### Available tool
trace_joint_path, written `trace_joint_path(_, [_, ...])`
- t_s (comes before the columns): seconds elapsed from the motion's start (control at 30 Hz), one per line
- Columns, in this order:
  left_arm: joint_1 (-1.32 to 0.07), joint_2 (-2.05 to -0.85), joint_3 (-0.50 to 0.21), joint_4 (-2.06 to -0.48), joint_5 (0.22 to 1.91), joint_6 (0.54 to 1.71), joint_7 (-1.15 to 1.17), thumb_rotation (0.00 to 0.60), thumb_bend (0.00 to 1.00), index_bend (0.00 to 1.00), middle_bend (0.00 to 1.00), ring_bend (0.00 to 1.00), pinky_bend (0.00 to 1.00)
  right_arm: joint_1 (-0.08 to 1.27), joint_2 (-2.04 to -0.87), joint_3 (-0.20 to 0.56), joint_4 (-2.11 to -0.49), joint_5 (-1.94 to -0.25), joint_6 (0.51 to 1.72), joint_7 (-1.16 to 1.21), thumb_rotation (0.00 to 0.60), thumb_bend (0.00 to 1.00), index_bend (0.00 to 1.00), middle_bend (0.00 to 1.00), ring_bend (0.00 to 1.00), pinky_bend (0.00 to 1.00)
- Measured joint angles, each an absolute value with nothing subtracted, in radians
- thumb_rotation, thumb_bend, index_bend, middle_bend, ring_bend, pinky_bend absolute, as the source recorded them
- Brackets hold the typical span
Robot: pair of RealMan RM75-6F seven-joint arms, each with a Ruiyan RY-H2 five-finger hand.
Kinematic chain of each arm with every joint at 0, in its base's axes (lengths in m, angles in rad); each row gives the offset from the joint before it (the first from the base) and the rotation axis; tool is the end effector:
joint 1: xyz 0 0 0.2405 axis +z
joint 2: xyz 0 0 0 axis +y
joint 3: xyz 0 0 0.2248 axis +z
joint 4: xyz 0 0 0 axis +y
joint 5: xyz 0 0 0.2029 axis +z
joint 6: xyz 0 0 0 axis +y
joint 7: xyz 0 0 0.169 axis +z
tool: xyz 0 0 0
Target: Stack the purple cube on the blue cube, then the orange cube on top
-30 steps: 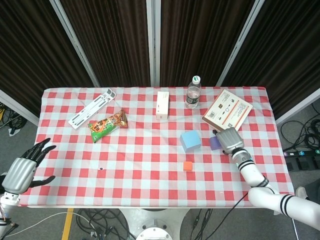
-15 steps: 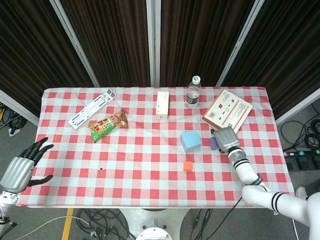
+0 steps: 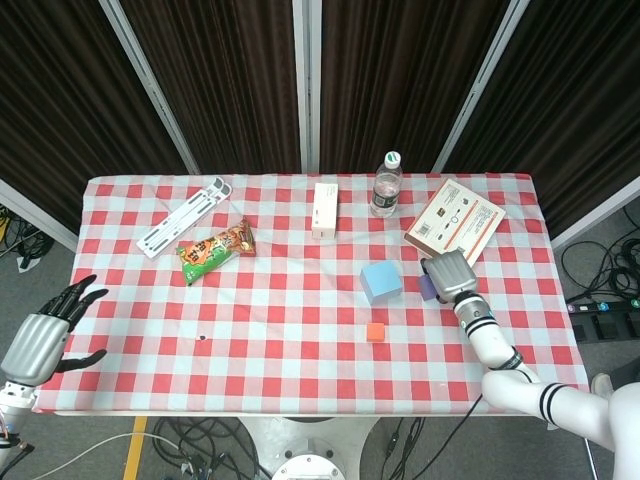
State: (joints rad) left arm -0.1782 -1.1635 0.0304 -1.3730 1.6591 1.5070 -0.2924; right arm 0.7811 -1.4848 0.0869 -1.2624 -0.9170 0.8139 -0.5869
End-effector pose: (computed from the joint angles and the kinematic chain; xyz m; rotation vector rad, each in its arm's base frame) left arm -0.2841 0.2152 0.1408 -1.5767 -0.9190 -1.0680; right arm -0.2089 -0.3783 0.0035 1.8823 -0.7360 0.4244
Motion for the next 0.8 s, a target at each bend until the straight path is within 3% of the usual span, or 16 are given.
trace_joint_path(0.2, [-0.18,-1.165,0.029,-1.371,1.656,1.504,-0.3,0.6,0.05,0.21,0.15,0.13,0.28,0.782,-1.451,0.087,-1.294,-0.943,0.841,-0.594,0.6,0.08,0.49,1.0,0.96,0.9])
trace_joint_path(0.47, [-0.184,-1.169,0.027,-1.366,1.658,1.503,-0.312,0.6,0.05,0.2,0.15,0.13,0.28,0.805,-1.338,0.124,-1.47,-0.925,0.876,-0.641,0.6,0.08,0.5,1.0,0.96,0.9])
trace_joint_path(0.8, [-0.179,-1.162,0.023,-1.357,1.649,1.513,-0.339,0.6,0.05,0.2,0.15,0.13,0.28,0.932,-1.252,0.188,-1.651,-0.693,0.885,-0.8,0.6,0.08,0.51,1.0,0.96,0.9])
